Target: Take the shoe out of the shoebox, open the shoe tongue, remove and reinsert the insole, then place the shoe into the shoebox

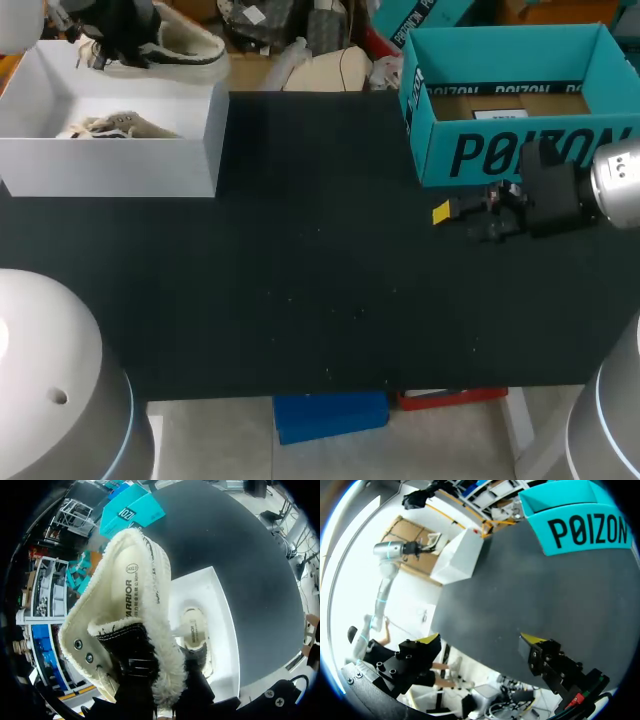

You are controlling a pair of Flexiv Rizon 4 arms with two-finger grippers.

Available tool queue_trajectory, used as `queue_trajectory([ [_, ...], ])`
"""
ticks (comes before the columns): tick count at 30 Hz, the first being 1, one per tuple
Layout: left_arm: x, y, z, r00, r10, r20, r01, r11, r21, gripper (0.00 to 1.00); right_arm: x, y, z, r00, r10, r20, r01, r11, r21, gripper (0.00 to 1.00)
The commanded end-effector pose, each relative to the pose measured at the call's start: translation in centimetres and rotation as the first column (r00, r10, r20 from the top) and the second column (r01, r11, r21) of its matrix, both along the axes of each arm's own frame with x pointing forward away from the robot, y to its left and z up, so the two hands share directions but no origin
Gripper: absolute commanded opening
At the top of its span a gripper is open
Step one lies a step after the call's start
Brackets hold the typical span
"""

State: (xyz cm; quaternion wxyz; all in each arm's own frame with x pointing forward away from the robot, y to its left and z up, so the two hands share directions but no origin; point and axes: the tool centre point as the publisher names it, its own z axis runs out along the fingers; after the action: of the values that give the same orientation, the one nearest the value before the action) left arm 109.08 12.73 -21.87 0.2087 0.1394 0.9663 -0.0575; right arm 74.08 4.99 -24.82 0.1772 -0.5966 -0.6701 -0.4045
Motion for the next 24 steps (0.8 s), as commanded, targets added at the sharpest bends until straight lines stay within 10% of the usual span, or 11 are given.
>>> queue_trajectory([
  [1, 1.0, 3.1, -1.9, 0.998, 0.051, 0.045, -0.049, 0.998, -0.05, 0.0, 0.0, 0.1, 0.0, 1.0, 0.0, -0.001, 0.0, 1.0, -0.002, 1.0],
  [11, 3.0, 7.8, -4.9, 0.995, 0.097, 0.019, -0.096, 0.994, -0.057, 0.0, 0.0, 0.1, 0.0, 1.0, 0.0, -0.001, 0.0, 1.0, -0.002, 1.0],
  [24, 6.5, 7.9, -8.9, 0.997, 0.072, -0.04, -0.072, 0.997, -0.017, 0.0, 0.0, 0.1, 0.0, 1.0, 0.0, -0.001, 0.0, 1.0, -0.002, 1.0],
])
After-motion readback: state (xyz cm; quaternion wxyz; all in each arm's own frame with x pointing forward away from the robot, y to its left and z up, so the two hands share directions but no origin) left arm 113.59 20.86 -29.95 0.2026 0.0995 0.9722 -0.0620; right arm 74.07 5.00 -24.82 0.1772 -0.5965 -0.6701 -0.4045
